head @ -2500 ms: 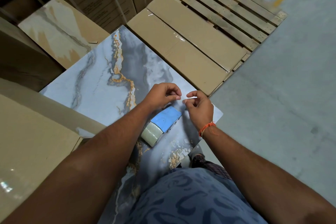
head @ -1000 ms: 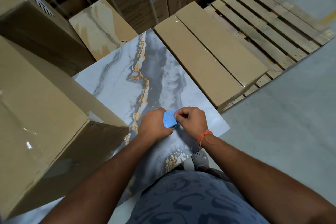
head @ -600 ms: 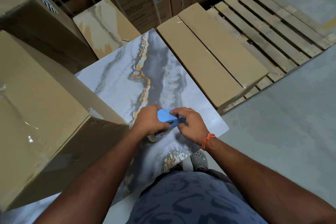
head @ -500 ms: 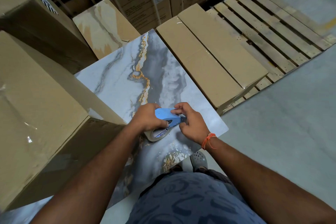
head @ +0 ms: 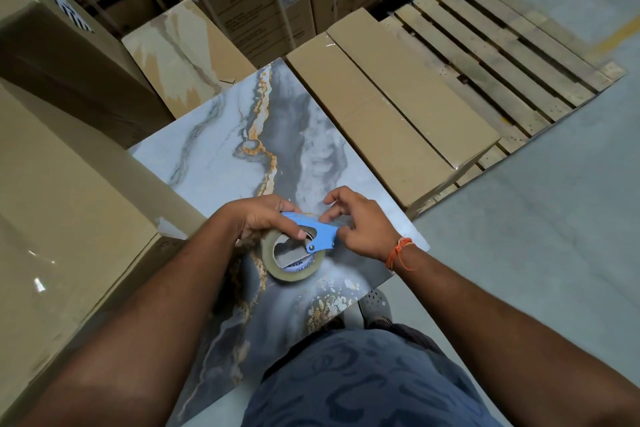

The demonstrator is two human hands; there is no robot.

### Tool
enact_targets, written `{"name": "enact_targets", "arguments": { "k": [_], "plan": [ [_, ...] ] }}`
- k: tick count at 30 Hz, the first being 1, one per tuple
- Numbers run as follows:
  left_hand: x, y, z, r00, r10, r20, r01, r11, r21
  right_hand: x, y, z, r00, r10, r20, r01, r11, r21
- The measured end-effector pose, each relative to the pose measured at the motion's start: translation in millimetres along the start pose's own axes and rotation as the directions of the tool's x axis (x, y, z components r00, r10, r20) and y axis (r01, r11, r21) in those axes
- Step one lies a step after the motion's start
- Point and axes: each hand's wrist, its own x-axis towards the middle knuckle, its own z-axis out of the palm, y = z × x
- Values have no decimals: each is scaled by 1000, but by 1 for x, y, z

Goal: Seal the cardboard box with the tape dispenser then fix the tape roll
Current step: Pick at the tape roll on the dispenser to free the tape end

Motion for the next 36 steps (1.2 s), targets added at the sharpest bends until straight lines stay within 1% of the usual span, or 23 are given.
{"name": "enact_targets", "arguments": {
  "k": [2, 5, 9, 12, 14, 17, 19, 21, 23, 28, 30, 33, 36],
  "plan": [
    [5, -2, 0, 1000, 2, -19, -1, 998, 63, 0, 2, 3, 999, 22, 34, -22, 1000, 14],
    [13, -9, 0, 987, 87, -135, -61, 981, 184, 0, 4, 3, 998, 64, 21, -65, 995, 75],
    [15, -11, 0, 959, 232, -163, -171, 932, 321, -2, 2, 2, 999, 8, -54, -6, 999, 38],
    [11, -12, 1, 920, 337, -199, -240, 887, 395, -3, -3, 3, 992, -61, -106, 59, 998, -19],
    [8, -14, 3, 882, 416, -221, -292, 851, 436, -5, -7, 5, 984, -98, -151, 90, 994, -63],
    [6, -16, 10, 779, 534, -329, -317, 788, 528, -8, -10, 11, 972, -111, -206, 92, 991, -102],
    [7, -16, 16, 733, 573, -368, -297, 755, 584, -9, -10, 16, 970, -99, -223, 84, 994, -74],
    [10, -15, 21, 715, 584, -384, -243, 723, 647, -11, -10, 18, 972, -54, -227, 56, 998, 1],
    [12, -12, 24, 720, 573, -391, -183, 700, 690, -12, -9, 18, 974, -4, -227, 19, 998, 64],
    [13, 6, 29, 805, 497, -324, -64, 615, 786, -12, -3, 17, 972, 89, -215, -56, 986, 156],
    [13, 14, 29, 823, 469, -321, -31, 601, 799, -12, -2, 17, 972, 109, -206, -71, 980, 184],
    [15, 18, 35, 815, 467, -342, 12, 577, 817, -12, -3, 17, 967, 137, -215, -84, 967, 240],
    [18, 13, 44, 796, 483, -364, 16, 585, 811, -13, -1, 16, 959, 170, -225, -102, 953, 285]
  ]
}}
